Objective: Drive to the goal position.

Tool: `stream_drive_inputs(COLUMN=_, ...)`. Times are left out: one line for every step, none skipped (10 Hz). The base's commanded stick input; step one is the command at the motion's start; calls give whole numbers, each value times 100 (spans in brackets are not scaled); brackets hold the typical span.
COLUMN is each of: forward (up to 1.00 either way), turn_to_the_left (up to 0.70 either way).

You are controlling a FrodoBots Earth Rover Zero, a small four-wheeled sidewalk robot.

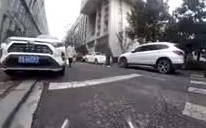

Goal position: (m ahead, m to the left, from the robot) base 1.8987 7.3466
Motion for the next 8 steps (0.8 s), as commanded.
stream_drive_inputs(forward=70, turn_to_the_left=0)
stream_drive_inputs(forward=70, turn_to_the_left=0)
stream_drive_inputs(forward=70, turn_to_the_left=0)
stream_drive_inputs(forward=70, turn_to_the_left=0)
stream_drive_inputs(forward=70, turn_to_the_left=0)
stream_drive_inputs(forward=70, turn_to_the_left=0)
stream_drive_inputs(forward=70, turn_to_the_left=0)
stream_drive_inputs(forward=70, turn_to_the_left=0)
